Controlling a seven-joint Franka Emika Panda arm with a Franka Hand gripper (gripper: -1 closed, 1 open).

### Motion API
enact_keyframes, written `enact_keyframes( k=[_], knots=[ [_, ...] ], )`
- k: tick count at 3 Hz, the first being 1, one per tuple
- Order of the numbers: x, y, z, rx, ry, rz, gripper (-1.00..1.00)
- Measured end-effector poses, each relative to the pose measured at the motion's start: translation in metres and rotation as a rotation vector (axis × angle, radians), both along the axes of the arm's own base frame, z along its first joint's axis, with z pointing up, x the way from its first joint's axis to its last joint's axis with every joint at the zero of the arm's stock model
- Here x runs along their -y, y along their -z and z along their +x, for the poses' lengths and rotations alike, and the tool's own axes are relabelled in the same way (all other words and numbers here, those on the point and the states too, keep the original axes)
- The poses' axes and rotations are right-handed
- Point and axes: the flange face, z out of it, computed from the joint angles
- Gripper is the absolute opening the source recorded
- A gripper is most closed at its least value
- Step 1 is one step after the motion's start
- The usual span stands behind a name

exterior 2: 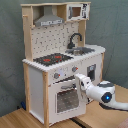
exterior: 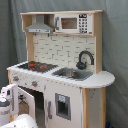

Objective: Play with the kitchen

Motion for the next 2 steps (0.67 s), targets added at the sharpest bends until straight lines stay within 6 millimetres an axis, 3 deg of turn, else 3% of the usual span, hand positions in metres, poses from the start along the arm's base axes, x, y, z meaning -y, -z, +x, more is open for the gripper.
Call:
enact_keyframes(
  k=[2],
  knots=[
    [-0.022, 0.0, -0.026, -0.002, 0.075, -0.016, -1.0]
  ],
)
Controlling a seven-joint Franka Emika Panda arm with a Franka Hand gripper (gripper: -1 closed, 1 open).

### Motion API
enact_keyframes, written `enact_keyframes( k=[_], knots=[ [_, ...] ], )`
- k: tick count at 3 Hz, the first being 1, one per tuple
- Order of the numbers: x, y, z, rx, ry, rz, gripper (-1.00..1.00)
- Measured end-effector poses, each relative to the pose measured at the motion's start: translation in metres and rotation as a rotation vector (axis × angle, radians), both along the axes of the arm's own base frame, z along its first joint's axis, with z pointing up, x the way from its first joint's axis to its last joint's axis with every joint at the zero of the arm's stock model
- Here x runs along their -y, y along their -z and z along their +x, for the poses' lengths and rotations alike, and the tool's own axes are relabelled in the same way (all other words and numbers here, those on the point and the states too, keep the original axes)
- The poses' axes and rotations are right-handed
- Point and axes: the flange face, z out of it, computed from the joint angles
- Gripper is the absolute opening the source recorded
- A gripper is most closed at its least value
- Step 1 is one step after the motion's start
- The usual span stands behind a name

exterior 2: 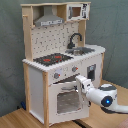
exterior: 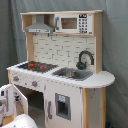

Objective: Play with the kitchen

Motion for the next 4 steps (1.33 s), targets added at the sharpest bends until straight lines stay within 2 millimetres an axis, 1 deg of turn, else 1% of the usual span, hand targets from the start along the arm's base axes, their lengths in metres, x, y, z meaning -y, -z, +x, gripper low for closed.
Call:
enact_keyframes(
  k=[1, 4],
  knots=[
    [-0.012, 0.0, -0.01, -0.001, 0.039, -0.006, -1.0],
    [-0.045, 0.001, -0.031, 0.006, 0.17, -0.014, -1.0]
  ],
)
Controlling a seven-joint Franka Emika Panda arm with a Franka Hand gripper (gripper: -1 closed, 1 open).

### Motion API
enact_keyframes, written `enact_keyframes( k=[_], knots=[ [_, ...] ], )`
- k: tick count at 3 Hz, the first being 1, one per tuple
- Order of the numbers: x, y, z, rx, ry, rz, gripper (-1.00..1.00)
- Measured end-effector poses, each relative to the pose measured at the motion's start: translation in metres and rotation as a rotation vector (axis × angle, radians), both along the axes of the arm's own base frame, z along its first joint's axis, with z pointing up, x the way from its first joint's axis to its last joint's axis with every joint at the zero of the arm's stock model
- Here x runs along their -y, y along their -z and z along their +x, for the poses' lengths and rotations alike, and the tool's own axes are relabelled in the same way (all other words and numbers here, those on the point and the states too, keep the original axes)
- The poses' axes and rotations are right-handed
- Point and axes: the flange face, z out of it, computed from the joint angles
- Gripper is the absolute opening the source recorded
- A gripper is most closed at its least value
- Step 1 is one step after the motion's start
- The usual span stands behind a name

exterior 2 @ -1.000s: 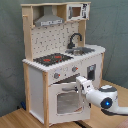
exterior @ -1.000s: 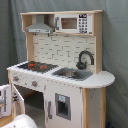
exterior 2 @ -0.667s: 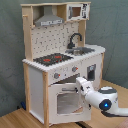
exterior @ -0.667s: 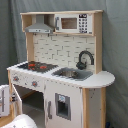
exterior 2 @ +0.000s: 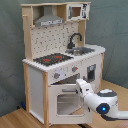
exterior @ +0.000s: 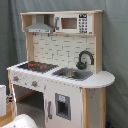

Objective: Play with the kitchen

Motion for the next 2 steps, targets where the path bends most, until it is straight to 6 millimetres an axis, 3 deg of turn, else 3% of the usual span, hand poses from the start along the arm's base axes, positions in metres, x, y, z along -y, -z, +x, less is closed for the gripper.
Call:
enact_keyframes(
  k=[1, 2],
  knots=[
    [0.0, 0.0006, -0.0028, 0.008, 0.021, -0.034, -1.0],
    [0.0009, 0.0004, -0.004, 0.008, 0.029, -0.038, 1.0]
  ],
)
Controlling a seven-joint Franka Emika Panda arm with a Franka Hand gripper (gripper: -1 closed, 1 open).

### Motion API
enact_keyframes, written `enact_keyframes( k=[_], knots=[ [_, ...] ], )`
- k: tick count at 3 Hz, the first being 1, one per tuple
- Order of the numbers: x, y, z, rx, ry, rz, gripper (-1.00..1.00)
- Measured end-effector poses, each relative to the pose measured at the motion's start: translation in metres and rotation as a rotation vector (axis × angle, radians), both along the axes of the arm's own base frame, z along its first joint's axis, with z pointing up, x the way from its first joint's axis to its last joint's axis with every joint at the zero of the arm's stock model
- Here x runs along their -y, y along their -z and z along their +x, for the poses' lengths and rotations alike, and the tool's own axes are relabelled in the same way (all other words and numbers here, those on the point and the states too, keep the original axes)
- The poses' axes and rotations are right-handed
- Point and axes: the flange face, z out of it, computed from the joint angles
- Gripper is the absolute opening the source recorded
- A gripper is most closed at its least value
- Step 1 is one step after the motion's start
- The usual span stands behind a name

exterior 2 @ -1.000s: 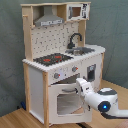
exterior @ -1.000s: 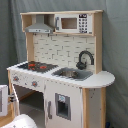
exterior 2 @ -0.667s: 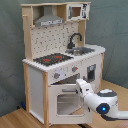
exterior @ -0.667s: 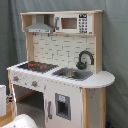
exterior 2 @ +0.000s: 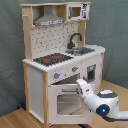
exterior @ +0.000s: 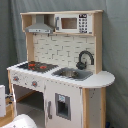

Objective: Play with the kitchen

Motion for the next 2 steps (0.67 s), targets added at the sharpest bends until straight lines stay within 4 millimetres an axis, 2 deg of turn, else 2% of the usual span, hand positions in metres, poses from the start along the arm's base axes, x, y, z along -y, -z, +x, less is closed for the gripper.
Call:
enact_keyframes(
  k=[1, 2],
  knots=[
    [0.002, -0.001, -0.006, 0.001, 0.022, -0.013, 1.0],
    [0.005, -0.004, -0.022, 0.007, 0.071, -0.045, 1.0]
  ],
)
